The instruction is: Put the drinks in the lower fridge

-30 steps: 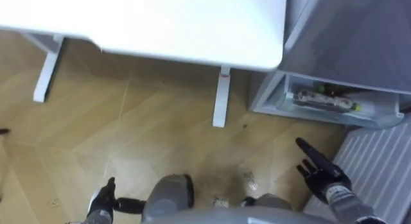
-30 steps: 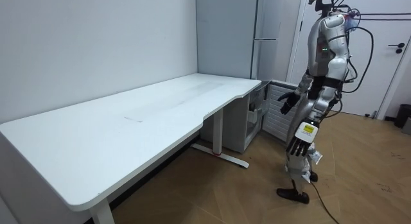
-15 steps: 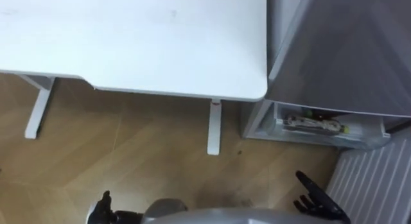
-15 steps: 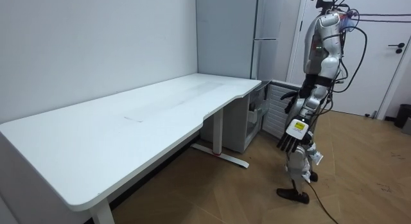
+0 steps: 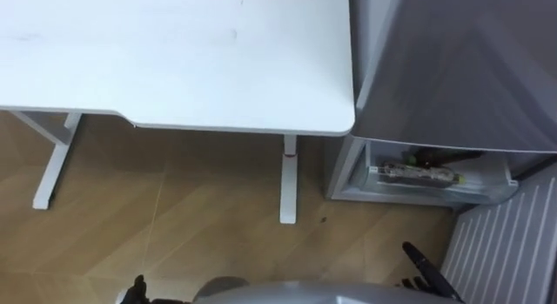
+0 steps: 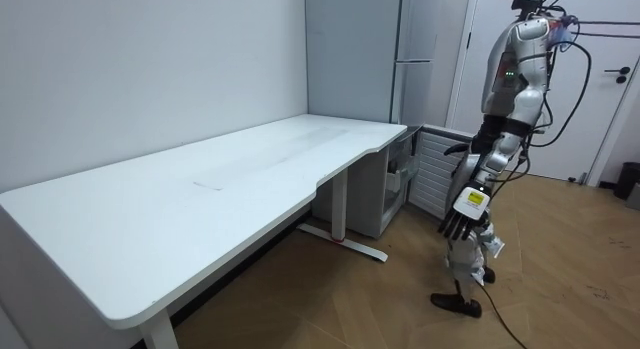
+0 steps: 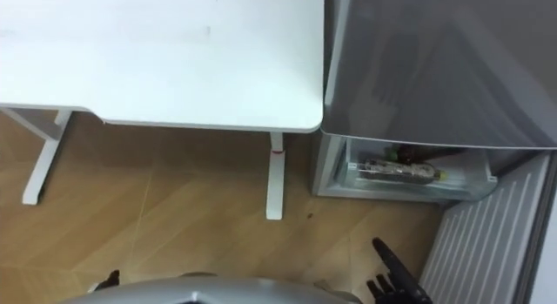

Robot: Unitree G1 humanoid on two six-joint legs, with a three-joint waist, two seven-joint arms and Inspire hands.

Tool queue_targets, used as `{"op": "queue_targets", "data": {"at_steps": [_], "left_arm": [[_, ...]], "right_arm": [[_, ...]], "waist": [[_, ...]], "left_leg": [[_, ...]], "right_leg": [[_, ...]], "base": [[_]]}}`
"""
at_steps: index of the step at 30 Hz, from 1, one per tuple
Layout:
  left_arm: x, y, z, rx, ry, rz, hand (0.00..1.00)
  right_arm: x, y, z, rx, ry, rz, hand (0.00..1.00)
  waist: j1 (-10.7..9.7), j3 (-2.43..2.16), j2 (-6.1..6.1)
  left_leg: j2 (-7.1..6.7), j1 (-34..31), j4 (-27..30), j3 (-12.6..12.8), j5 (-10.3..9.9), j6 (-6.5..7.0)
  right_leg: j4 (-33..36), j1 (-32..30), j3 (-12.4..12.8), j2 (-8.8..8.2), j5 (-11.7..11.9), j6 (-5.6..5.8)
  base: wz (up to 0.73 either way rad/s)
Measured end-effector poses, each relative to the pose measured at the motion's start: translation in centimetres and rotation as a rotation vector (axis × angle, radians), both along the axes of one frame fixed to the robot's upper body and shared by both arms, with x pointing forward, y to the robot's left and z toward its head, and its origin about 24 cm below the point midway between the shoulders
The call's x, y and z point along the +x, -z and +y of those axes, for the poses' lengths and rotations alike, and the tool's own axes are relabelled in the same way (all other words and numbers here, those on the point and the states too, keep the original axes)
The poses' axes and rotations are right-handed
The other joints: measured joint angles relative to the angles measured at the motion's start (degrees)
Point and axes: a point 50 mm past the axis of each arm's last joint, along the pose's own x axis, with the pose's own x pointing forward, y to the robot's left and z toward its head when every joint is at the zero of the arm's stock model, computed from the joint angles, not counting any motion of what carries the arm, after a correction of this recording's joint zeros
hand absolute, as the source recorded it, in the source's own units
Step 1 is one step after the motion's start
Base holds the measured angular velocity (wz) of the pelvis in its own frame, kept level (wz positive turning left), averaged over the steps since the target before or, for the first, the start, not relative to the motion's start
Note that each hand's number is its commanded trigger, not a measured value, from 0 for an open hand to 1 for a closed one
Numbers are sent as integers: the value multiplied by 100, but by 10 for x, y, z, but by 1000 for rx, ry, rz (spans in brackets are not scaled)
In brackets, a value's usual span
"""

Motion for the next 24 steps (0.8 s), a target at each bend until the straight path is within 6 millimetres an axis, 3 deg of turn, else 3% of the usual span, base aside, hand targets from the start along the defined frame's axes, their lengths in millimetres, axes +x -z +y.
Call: {"op": "queue_targets", "data": {"at_steps": [10,16,24], "left_arm": [[-14,3,-1,-20,3,81,0],[-12,2,1,-9,1,77,0],[-11,3,0,-24,18,85,0]], "right_arm": [[-15,0,-4,-2,93,31,0],[-11,0,-4,1,114,13,0],[1,-1,-6,23,208,-41,0]], "waist": [[-17,-13,98],[-18,-4,64],[-21,-9,149]], "left_leg": [[58,105,-5,24,13,-20],[65,121,-7,30,9,-24],[80,-91,71,6,9,-23]], "right_leg": [[5,8,101,64,25,-33],[5,11,133,73,28,-38],[26,-142,132,87,37,-53]], "base": [[-5],[-2],[0]]}}
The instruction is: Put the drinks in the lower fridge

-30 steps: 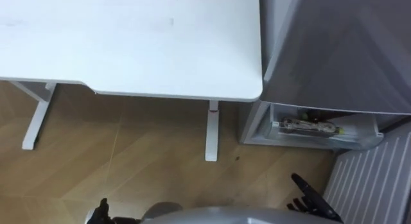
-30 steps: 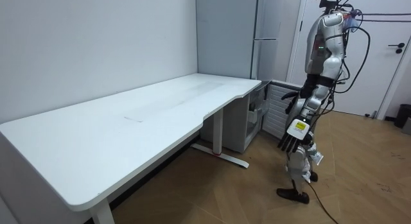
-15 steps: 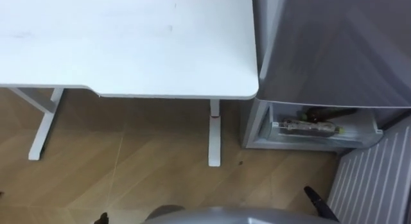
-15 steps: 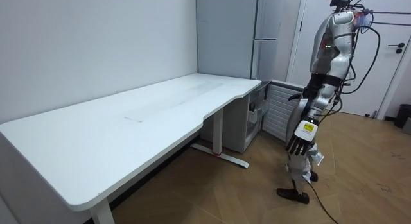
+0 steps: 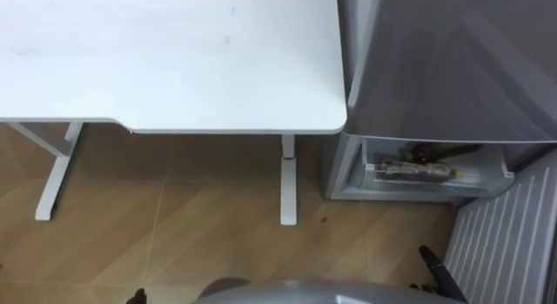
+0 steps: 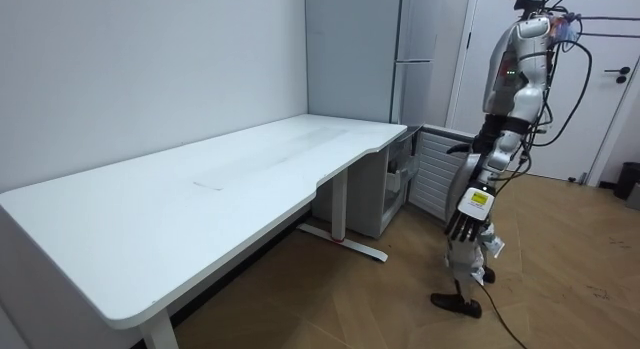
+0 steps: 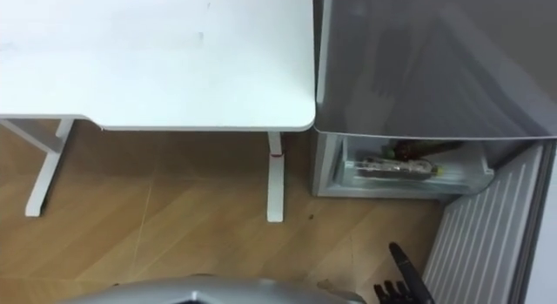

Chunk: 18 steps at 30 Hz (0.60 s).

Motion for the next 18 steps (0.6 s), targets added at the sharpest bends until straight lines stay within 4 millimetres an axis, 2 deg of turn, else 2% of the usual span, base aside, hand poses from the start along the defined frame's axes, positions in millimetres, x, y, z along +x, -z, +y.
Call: {"op": "queue_targets", "data": {"at_steps": [3,4,5,7,9,11,12,14,15,17,18], "left_arm": [[6,1,-1,-7,4,0,0],[13,1,-1,-11,13,-12,0],[19,1,-2,-13,21,-18,0],[29,1,-2,-12,30,-34,0],[41,1,-2,-12,34,-53,0],[57,0,-2,-9,31,-84,0],[59,-1,-2,-8,33,-91,0],[70,-2,-2,-9,40,-117,0],[74,-3,-2,-9,41,-119,0],[80,-5,2,1,30,-126,0],[81,-5,4,4,32,-129,0]], "right_arm": [[20,-2,-3,-6,41,-57,0],[33,-3,-4,-8,51,-93,0],[47,-5,-5,-6,59,-129,0],[64,-8,-4,-1,54,-180,0],[86,-12,-2,2,37,-237,0],[115,-19,1,17,45,-308,0],[122,-21,2,17,42,-323,0],[145,-31,-2,10,45,-383,0],[149,-33,-4,5,51,-391,0],[167,-43,-12,-11,48,-423,0],[172,-46,-14,-17,46,-435,0]], "waist": [[-17,-28,56],[-24,-14,114],[-14,17,132],[8,33,175],[38,69,187],[94,166,150],[106,168,142],[177,194,99],[179,199,95],[322,220,41],[354,219,15]], "left_leg": [[5,-333,144,-42,28,26],[5,-496,254,-65,41,42],[6,-668,336,-68,51,59],[6,-924,465,-71,67,85],[-14,-1231,641,-68,81,110],[-9,-1793,1054,-82,68,126],[-8,-1979,1182,-91,67,129],[9,-2720,1685,-108,52,148],[6,-2881,1802,-123,50,150],[18,-3557,2262,-154,-39,127],[23,-3752,2389,-155,-75,101]], "right_leg": [[213,-388,7,-25,2,-8],[309,-542,2,-45,1,-10],[405,-724,7,-61,0,-11],[619,-1021,17,-103,-20,-32],[970,-1409,48,-182,-115,-51],[1570,-2044,121,-279,-295,-100],[1747,-2238,141,-304,-343,-119],[2448,-3046,230,-395,-496,-201],[2615,-3224,245,-420,-539,-219],[3307,-4039,420,-469,-814,-259],[3490,-4264,476,-474,-880,-301]], "base": [[2],[0],[0],[0],[0],[0],[0],[0],[6],[2],[0]]}}
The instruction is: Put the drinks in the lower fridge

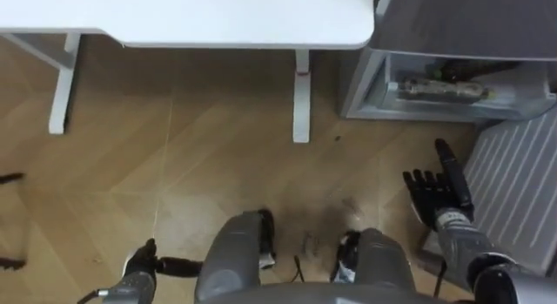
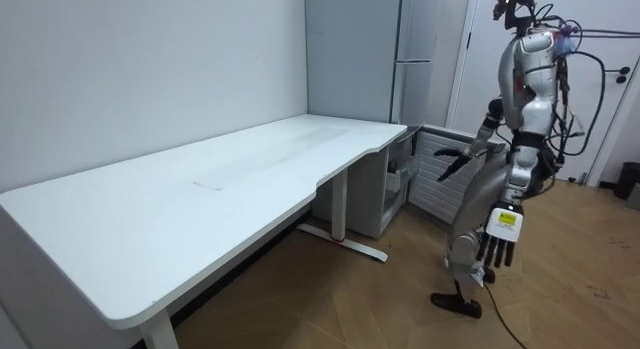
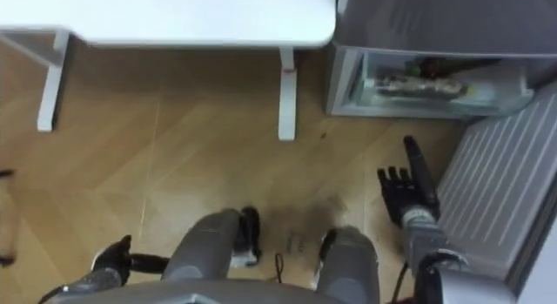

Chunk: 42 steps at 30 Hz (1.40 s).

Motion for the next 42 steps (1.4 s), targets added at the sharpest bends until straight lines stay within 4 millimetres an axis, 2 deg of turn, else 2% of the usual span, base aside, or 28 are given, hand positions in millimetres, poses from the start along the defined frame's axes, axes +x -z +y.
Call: {"op": "queue_targets", "data": {"at_steps": [2,7,11,14,18,19,22,25,27,28,32,37,40,42], "left_arm": [[3,-1,5,3,-13,3,0],[7,-3,6,27,54,9,0],[25,-11,8,53,121,-52,0],[39,-16,5,43,121,-112,0],[45,-19,4,48,161,-133,0],[44,-19,5,48,167,-127,0],[46,-22,7,38,167,-134,0],[51,-26,9,38,176,-163,0],[52,-28,11,44,183,-178,0],[51,-29,13,50,186,-181,0],[48,-31,15,55,199,-189,0],[42,-33,14,62,199,-216,0],[32,-32,15,59,198,-204,0],[27,-34,17,71,200,-204,0]], "right_arm": [[17,-13,-13,-31,12,-37,0],[51,-47,-39,-95,61,-145,0],[73,-69,-46,-151,52,-220,0],[94,-85,-39,-156,20,-282,0],[112,-102,-33,-151,-6,-361,0],[114,-105,-32,-156,-15,-374,0],[123,-115,-28,-181,-60,-411,0],[134,-130,-24,-188,-84,-471,0],[135,-130,-22,-187,-89,-464,0],[135,-129,-21,-192,-103,-453,0],[138,-132,-16,-197,-125,-433,0],[139,-136,-18,-242,-158,-399,0],[141,-139,-18,-254,-168,-379,0],[145,-145,-15,-255,-174,-371,0]], "waist": [[114,-5,-66],[193,-10,-118],[292,-19,-224],[330,-19,-236],[389,-19,-253],[399,-17,-256],[358,-14,-263],[383,-5,-312],[384,-16,-408],[372,-7,-466],[278,-9,-529],[301,-1,-551],[312,3,-558],[301,26,-614]], "left_leg": [[3,-690,511,-3,1,-12],[7,-1935,1419,-88,-57,-29],[-34,-2778,1866,-162,-65,-26],[-40,-3135,1975,-172,-64,-30],[-111,-3410,2162,-222,-64,-30],[-148,-3454,2225,-242,-64,-30],[-247,-3549,2269,-309,-64,-30],[-288,-3586,2267,-324,-62,-32],[-338,-3583,2267,-353,-52,-42],[-348,-3591,2269,-377,-22,-79],[-442,-3590,2273,-416,10,-77],[-443,-3583,2245,-409,-7,-47],[-470,-3584,2219,-459,6,-70],[-486,-3587,2174,-479,32,-115]], "right_leg": [[691,-752,110,-85,-117,-119],[1731,-2014,154,-297,-295,-300],[2249,-2810,153,-465,-318,-350],[2368,-3113,145,-473,-319,-352],[2569,-3328,167,-515,-321,-355],[2648,-3335,129,-582,-338,-375],[2738,-3346,69,-683,-430,-345],[2755,-3324,-7,-766,-466,-337],[2776,-3311,-12,-783,-519,-321],[2775,-3299,-35,-785,-537,-328],[2808,-3302,-17,-824,-594,-289],[2814,-3325,8,-822,-599,-282],[2840,-3328,-17,-823,-617,-316],[2858,-3358,-16,-826,-640,-358]], "base": [[0],[11],[12],[18],[18],[27],[29],[16],[11],[0],[3],[0],[5],[8]]}}
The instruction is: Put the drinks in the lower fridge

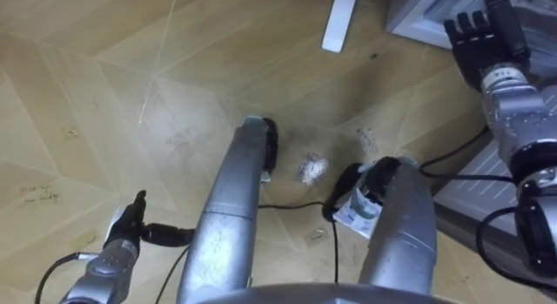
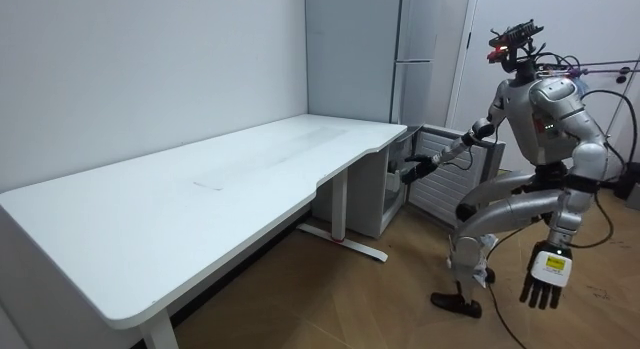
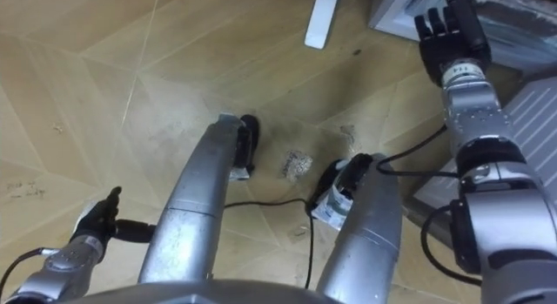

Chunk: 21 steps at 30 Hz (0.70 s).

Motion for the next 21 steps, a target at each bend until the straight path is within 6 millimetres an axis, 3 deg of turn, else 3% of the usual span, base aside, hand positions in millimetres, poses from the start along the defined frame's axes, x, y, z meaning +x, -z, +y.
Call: {"op": "queue_targets", "data": {"at_steps": [5,6,8,14,21], "left_arm": [[-15,-9,12,21,-16,-21,0],[-17,-9,13,26,-19,-17,0],[-29,-7,16,43,-35,15,0],[-32,-7,17,57,-48,5,0],[-32,-7,17,56,-60,-4,0]], "right_arm": [[8,-15,8,-12,-13,36,0],[8,-15,9,-14,-14,40,0],[10,-18,15,-26,-35,49,0],[12,-23,20,-26,-30,89,0],[16,-29,21,-28,-4,135,0]], "waist": [[-16,-10,-126],[-11,-10,-139],[-9,-5,-161],[-22,-4,-160],[-12,-4,-156]], "left_leg": [[4,19,-355,-135,165,-271],[8,26,-379,-158,169,-276],[56,42,-428,-204,227,-355],[49,105,-527,-317,299,-415],[48,108,-551,-317,299,-416]], "right_leg": [[-120,-43,-153,-3,-41,-111],[-136,-42,-173,7,-32,-131],[-153,-36,-249,29,6,-287],[-155,68,-435,-25,-31,-464],[-175,100,-493,-70,-38,-470]], "base": [[11],[0],[0],[7],[3]]}}
